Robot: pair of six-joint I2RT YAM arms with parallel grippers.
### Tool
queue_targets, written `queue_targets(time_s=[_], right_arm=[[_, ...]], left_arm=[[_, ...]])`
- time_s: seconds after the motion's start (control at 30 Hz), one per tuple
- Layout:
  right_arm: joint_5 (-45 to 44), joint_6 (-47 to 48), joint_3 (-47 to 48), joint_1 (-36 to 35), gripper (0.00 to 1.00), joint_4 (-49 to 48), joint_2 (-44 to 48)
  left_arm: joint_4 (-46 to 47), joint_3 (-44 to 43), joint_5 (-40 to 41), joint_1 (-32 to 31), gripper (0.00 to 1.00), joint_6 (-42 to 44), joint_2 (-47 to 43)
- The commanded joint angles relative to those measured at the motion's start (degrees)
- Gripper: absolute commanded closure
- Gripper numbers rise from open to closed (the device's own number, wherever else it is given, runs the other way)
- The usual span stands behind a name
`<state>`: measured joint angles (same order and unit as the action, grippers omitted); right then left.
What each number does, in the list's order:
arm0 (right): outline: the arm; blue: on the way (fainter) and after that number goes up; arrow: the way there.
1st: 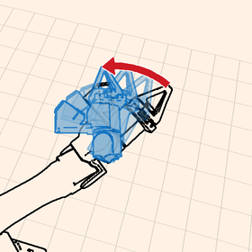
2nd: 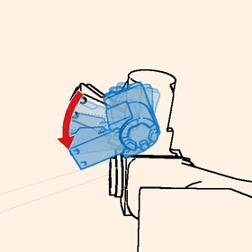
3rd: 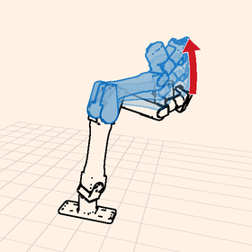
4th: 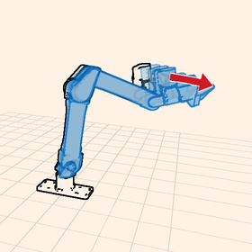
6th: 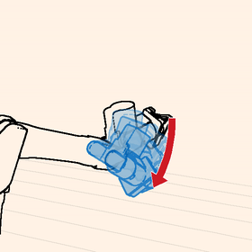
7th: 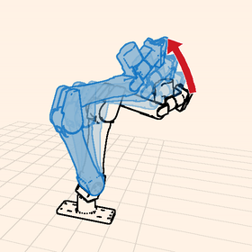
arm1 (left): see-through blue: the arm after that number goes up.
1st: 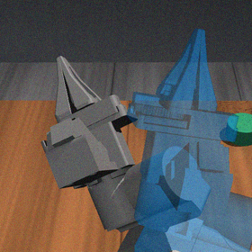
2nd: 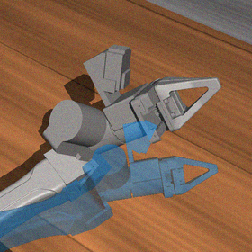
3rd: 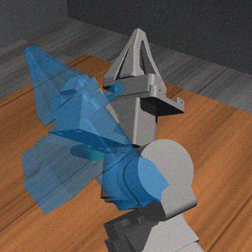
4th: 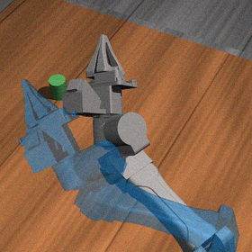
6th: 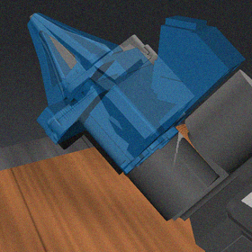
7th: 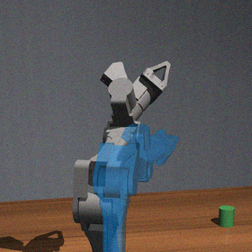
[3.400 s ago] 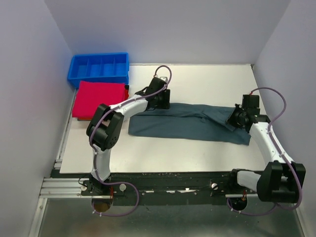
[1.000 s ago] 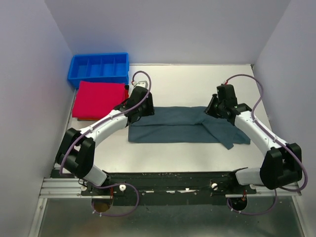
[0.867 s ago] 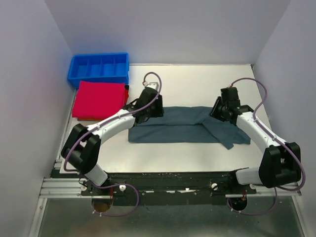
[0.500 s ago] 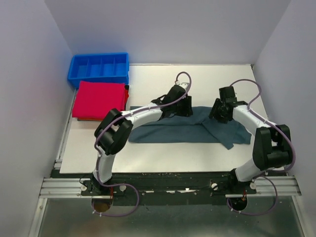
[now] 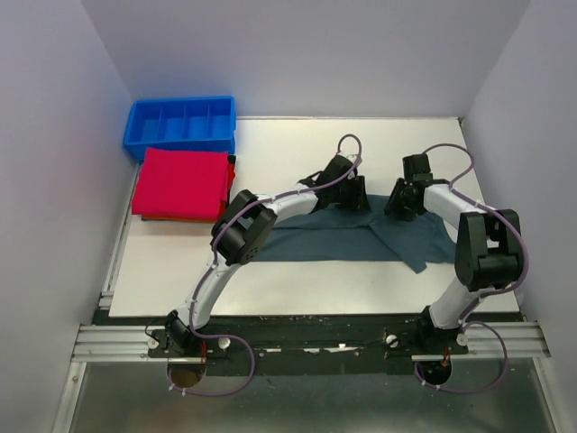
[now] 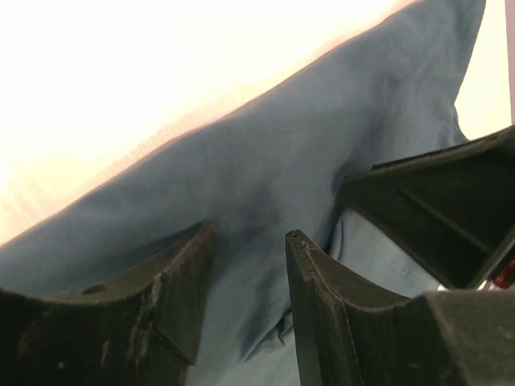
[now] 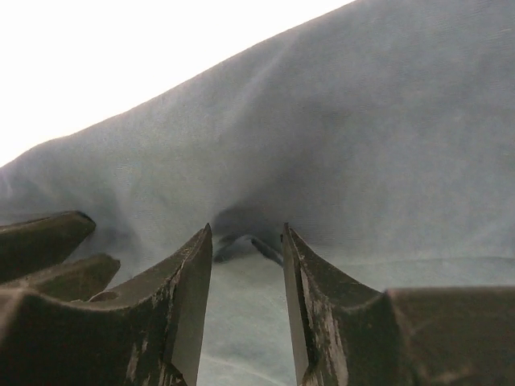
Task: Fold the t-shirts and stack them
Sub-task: Fold the other side of the tshirt into a rectangle
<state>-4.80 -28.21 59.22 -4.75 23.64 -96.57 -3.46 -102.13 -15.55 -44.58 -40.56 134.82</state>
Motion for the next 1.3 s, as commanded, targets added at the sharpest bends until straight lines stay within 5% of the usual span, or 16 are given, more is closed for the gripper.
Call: queue_targets(time_s=[0.0, 0.3, 0.4, 0.6, 0.73, 0.77, 0.83, 0.87, 1.0, 1.13, 1.27], right_arm=[[6.7, 1.2, -0.2, 0.1, 0.54, -2.5, -1.4], [11.2, 0.5, -7.2, 0.1, 0.74, -2.6, 8.2], [14.5, 0.5, -9.4, 0.1, 0.94, -1.5, 11.5], [22.4, -3.4, -17.3, -1.1, 0.96, -2.5, 19.0], [26.0, -6.6, -22.0, -3.3, 0.90, -1.8, 24.4], [26.9, -7.6, -22.9, -3.6, 0.79, -1.3, 25.9], [28.9, -8.3, -24.8, -3.7, 0.41, -1.1, 29.6], [29.6, -8.4, -25.3, -3.7, 0.38, -0.9, 31.6], [18.0, -7.0, -21.1, -3.6, 0.39, 6.2, 36.5], [0.6, -7.4, -15.6, -3.4, 0.46, 11.2, 35.2], [-7.6, -9.9, -15.6, -2.8, 0.53, 11.9, 32.0]], left_arm=[[-2.4, -3.5, -2.2, 0.5, 0.45, -1.5, 2.5], [-3.3, -2.9, -1.1, 0.5, 0.45, -0.7, 1.8], [-3.6, -3.1, -1.2, 0.5, 0.45, -0.3, 1.6], [-4.2, -2.3, -0.7, 0.5, 0.45, 0.7, 0.5], [-4.1, -2.3, -0.6, 0.5, 0.46, 0.8, 0.4], [-4.1, -2.4, -0.8, 0.5, 0.46, 0.9, 0.5], [-3.8, -2.6, -1.1, 0.5, 0.46, 1.1, 0.6], [-3.8, -2.6, -1.2, 0.5, 0.46, 1.1, 0.6], [-3.8, -2.8, -1.6, 0.5, 0.45, 1.5, -0.2], [-3.7, -1.2, -1.4, 0.1, 0.45, 3.0, -3.8], [-5.8, 1.3, 0.6, -0.2, 0.44, 5.9, -10.0]])
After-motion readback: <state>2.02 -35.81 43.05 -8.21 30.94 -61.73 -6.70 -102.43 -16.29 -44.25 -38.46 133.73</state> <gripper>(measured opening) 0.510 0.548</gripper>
